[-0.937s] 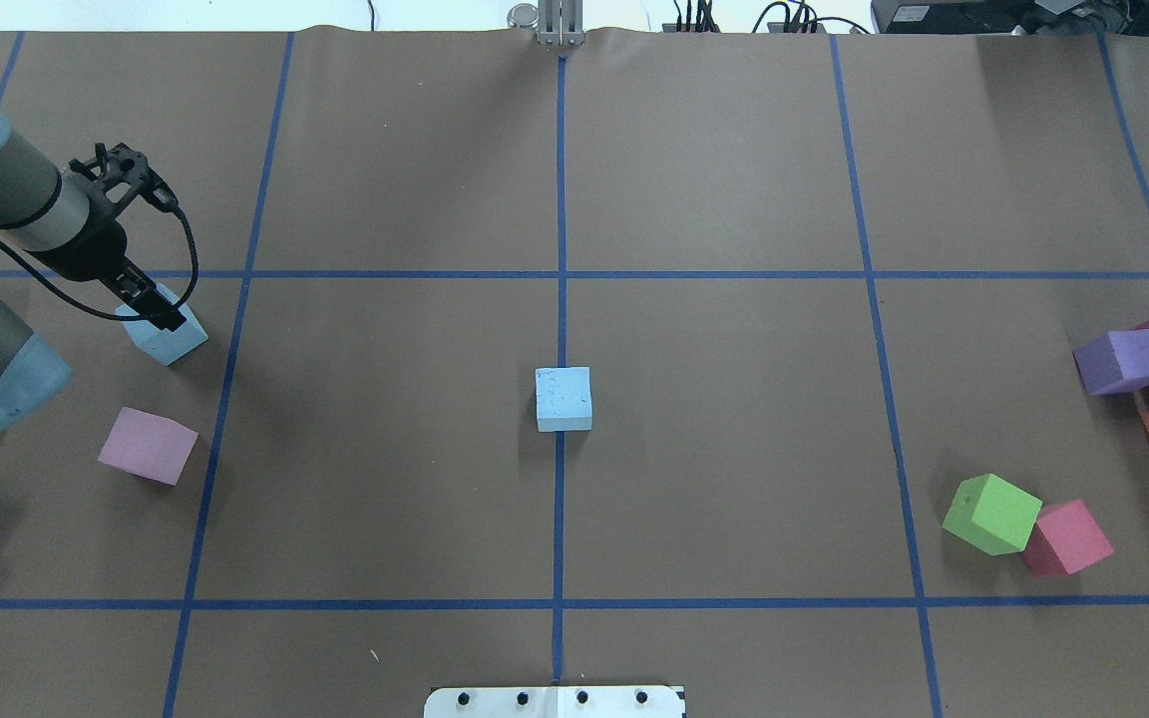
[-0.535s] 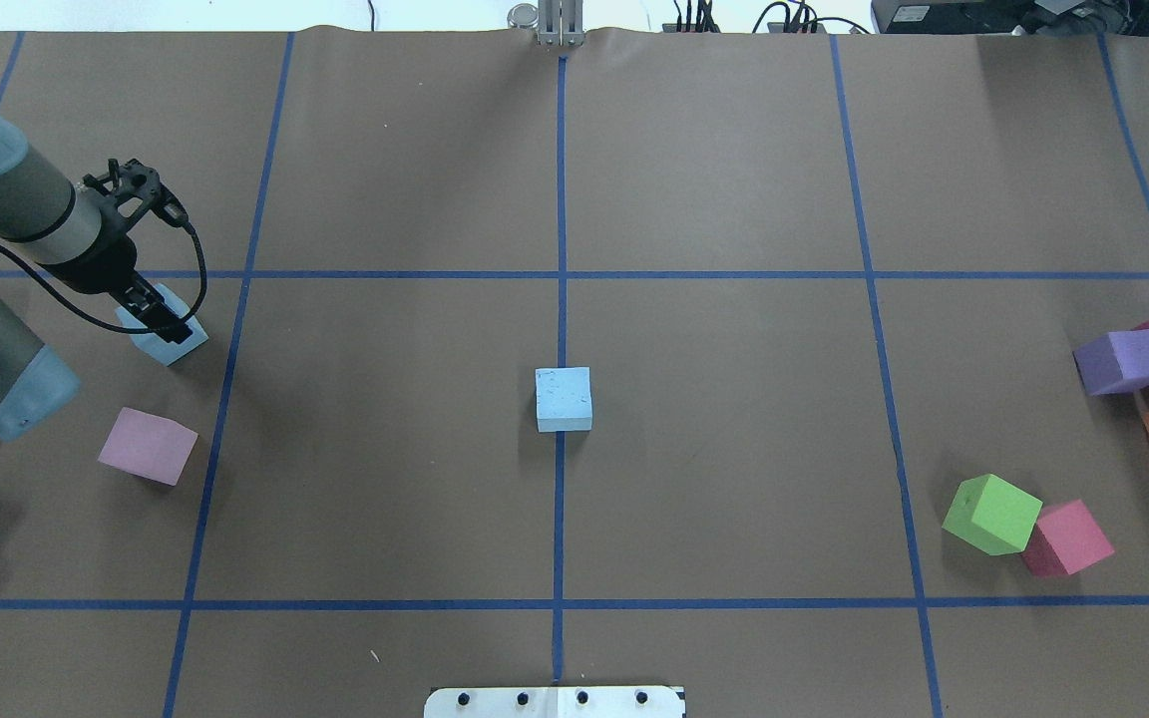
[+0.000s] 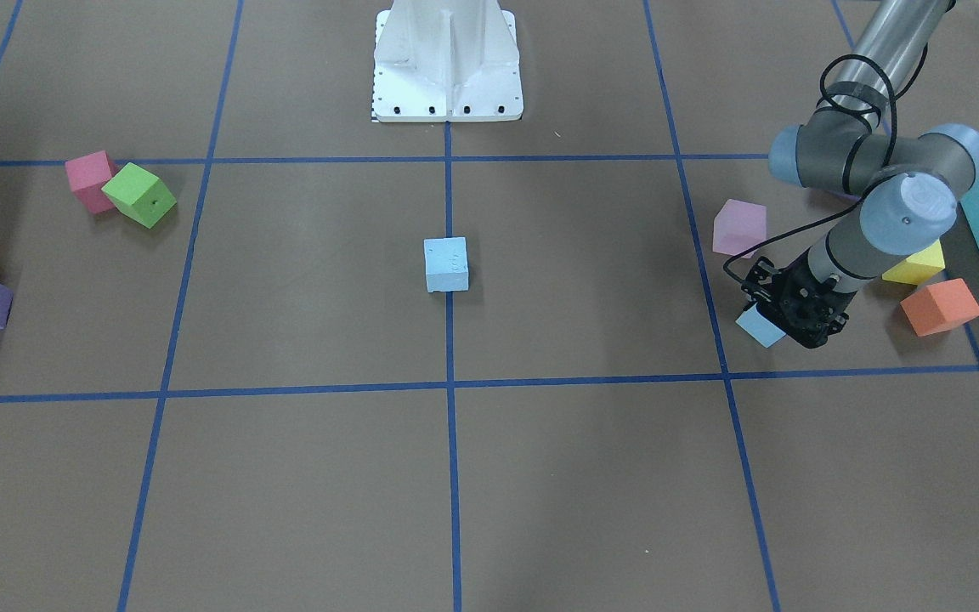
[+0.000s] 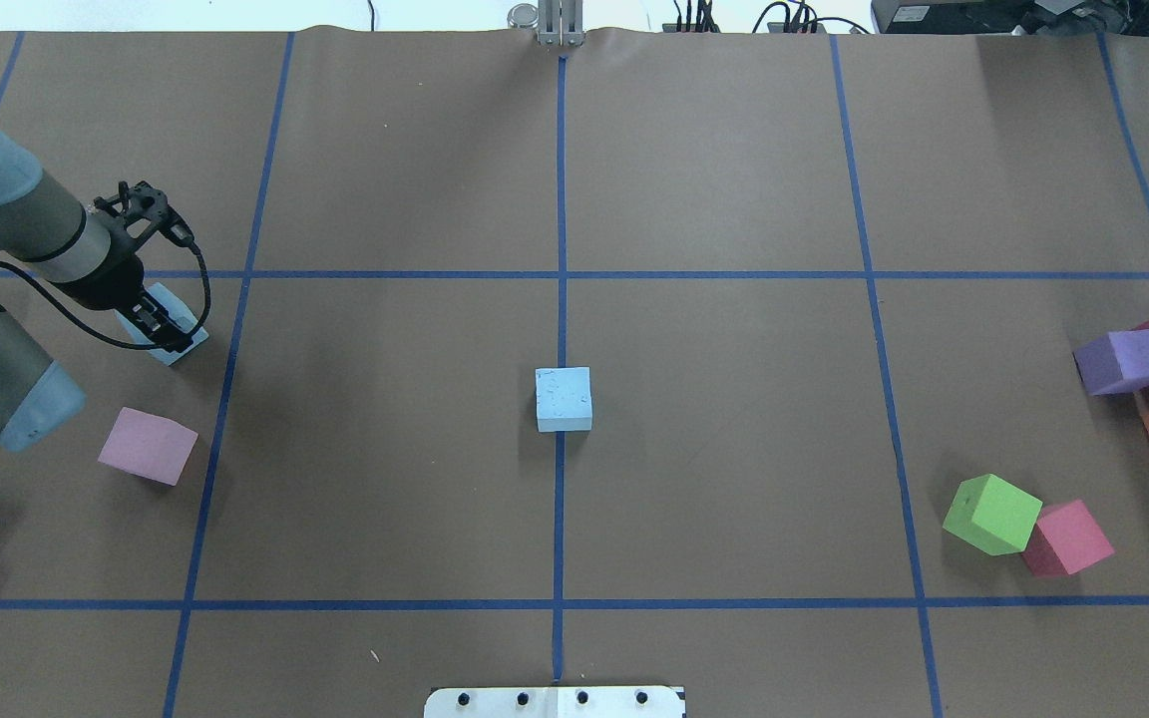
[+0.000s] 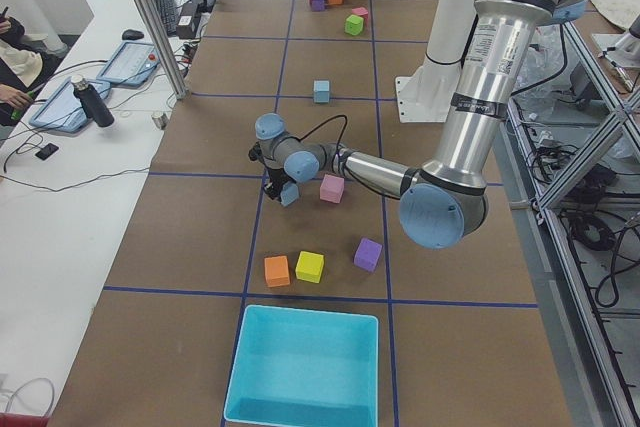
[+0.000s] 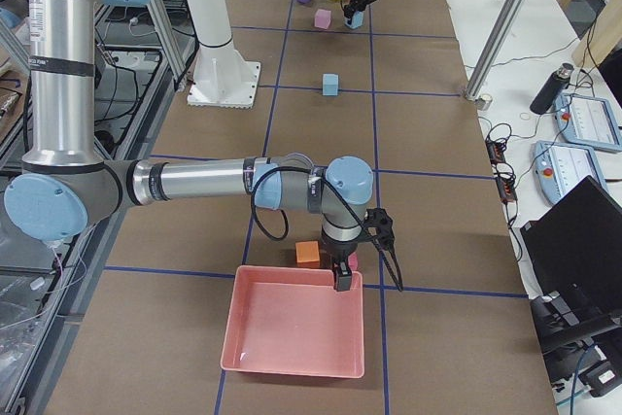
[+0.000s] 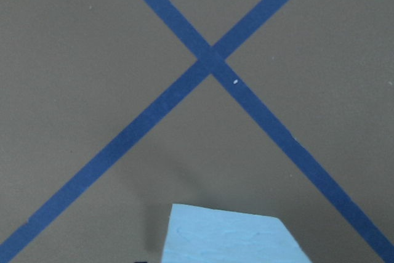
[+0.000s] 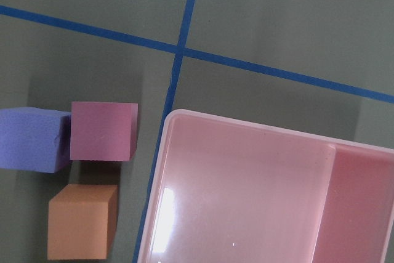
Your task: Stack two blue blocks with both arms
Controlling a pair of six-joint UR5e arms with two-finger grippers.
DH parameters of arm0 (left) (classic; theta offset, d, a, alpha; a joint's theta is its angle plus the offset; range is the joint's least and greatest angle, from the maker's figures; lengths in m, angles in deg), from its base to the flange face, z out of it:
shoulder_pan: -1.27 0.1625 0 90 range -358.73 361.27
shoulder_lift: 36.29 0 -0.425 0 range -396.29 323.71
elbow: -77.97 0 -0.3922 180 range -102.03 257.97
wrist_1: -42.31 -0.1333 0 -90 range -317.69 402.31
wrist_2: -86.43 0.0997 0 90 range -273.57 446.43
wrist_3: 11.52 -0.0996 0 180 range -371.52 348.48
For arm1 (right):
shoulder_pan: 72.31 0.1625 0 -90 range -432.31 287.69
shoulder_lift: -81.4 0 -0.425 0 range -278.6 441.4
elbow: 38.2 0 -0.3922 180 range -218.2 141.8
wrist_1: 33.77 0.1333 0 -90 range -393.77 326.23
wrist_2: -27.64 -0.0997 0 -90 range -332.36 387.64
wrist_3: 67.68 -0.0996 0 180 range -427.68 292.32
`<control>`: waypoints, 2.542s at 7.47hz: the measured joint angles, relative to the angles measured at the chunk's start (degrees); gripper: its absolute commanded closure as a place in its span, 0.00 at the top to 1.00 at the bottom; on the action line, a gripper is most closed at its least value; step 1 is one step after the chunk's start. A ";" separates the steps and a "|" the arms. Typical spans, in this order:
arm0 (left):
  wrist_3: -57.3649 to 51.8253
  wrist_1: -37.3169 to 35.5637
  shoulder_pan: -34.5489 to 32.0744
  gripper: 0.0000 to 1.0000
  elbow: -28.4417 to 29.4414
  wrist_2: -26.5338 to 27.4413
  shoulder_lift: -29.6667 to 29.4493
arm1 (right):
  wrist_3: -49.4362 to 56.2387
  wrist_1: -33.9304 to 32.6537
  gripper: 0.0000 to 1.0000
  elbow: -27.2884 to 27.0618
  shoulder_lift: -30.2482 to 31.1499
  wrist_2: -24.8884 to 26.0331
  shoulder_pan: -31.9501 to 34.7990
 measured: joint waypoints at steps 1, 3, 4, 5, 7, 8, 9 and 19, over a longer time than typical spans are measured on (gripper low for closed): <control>1.63 -0.28 0.01 0.09 -0.95 -0.83 -0.17 | -0.03 0.00 1.00 0.00 -0.02 -0.06 -0.02; 15.25 -0.62 0.21 0.09 -3.50 -2.08 -3.05 | -0.08 0.00 1.00 0.20 0.12 -0.21 -0.05; 25.22 -0.67 1.30 0.09 -4.89 -1.22 -5.54 | -0.12 -0.02 1.00 0.75 0.30 -0.30 -0.05; 34.79 -0.73 3.73 0.09 -6.71 0.99 -7.53 | -0.57 -0.05 1.00 1.42 0.57 -0.42 -0.04; 52.66 -3.73 9.60 0.09 -9.86 5.53 -12.57 | -4.23 -0.03 1.00 1.61 1.35 -0.91 0.00; 58.87 -8.81 12.29 0.09 -10.66 7.66 -16.84 | -5.45 -0.01 1.00 1.52 1.51 -1.34 -0.01; 63.53 -14.29 15.13 0.11 -11.50 10.65 -20.82 | -5.95 0.00 1.00 1.47 1.55 -1.60 0.00; 74.99 -25.90 26.27 0.13 -2.64 22.52 -36.52 | -6.17 0.00 1.00 1.48 1.59 -1.88 -0.01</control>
